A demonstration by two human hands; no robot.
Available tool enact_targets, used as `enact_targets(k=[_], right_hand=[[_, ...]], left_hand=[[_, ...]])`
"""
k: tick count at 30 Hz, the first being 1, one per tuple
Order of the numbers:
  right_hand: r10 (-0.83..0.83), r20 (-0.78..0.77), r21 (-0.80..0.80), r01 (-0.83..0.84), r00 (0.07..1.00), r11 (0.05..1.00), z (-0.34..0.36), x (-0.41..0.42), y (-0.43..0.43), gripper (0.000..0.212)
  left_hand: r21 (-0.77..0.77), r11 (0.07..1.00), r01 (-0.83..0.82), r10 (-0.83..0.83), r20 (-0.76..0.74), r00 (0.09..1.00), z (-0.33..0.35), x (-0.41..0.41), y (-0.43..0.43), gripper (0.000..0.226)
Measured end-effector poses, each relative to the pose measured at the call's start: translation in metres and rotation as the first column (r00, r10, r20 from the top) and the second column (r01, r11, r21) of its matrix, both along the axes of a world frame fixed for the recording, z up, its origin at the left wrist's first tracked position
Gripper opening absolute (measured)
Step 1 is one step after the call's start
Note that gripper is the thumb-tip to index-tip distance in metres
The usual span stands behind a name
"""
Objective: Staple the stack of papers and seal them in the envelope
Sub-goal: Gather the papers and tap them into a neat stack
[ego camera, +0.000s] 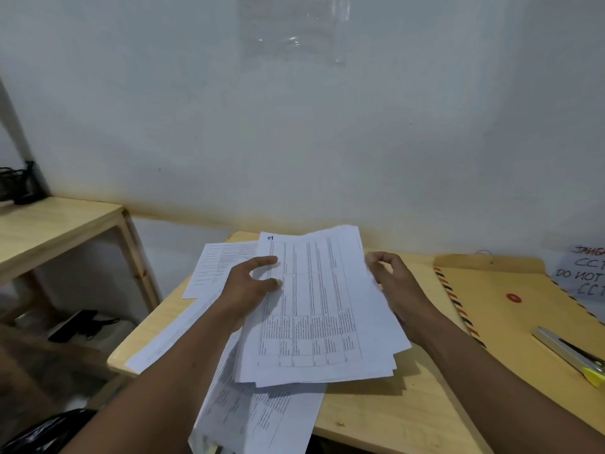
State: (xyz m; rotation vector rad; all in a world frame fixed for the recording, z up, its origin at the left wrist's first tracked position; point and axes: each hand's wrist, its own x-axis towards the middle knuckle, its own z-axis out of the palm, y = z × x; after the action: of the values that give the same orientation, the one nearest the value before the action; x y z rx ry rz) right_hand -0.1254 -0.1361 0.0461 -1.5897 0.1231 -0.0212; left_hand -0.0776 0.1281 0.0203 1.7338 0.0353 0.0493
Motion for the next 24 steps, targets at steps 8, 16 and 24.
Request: enact_targets(k=[8,16,24], right_hand=[[0.053,0.002,-0.097,-0.052,0.999,0.994,-0.013,0.012,0.054,0.014],[-0.046,0.063,-0.905,0.077,0.997,0.418,-0.059,-0.003,0.057,0.066],[-0.148,0.187,-0.529,0.226,0.971,0.818,-0.049,0.003,0.039,0.042]], left_hand=[[-0.267,0.964,-0.012,-0.044,-0.201,0.979,0.007,-0.013,0.056,0.034],[-0.065,0.996,-0.063,0.050,-0.184,0.982,0.002,-0.024,0.134,0.044],[-0.166,0.985,0.051,-0.089,-0.231,0.969,0.010,-0.033,0.124,0.038]])
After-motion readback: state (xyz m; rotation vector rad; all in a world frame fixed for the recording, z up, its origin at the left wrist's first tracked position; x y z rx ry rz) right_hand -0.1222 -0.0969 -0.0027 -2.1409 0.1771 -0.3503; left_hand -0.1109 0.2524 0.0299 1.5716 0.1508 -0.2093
